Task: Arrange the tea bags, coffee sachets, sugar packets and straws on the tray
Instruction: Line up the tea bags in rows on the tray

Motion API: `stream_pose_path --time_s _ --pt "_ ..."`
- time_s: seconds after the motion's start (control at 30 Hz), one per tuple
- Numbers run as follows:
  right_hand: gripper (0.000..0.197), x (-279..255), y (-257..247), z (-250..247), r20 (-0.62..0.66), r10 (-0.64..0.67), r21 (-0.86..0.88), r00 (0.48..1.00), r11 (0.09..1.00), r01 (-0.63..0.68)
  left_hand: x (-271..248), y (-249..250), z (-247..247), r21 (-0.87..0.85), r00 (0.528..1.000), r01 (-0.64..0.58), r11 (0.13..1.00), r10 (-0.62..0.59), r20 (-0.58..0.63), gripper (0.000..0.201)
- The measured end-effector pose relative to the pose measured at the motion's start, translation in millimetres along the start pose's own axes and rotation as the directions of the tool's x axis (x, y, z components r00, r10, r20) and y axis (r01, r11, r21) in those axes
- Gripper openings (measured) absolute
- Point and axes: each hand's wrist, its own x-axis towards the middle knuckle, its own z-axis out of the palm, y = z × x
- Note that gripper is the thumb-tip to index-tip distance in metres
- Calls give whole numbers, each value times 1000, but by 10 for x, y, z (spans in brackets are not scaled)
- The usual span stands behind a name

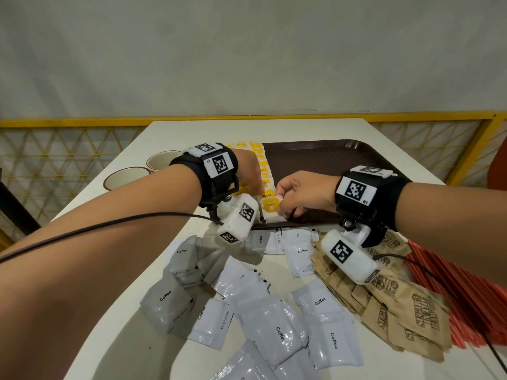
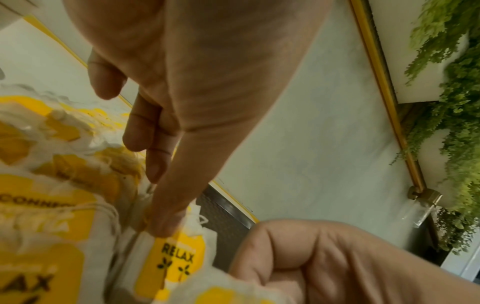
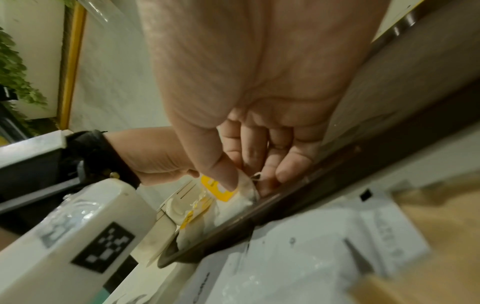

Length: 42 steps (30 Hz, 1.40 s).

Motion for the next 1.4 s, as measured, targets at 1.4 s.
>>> stream_pose_path --time_s 1.4 --pt "17 160 93 57 -90 21 -24 996 999 -23 201 -115 106 -30 994 21 999 -24 -103 30"
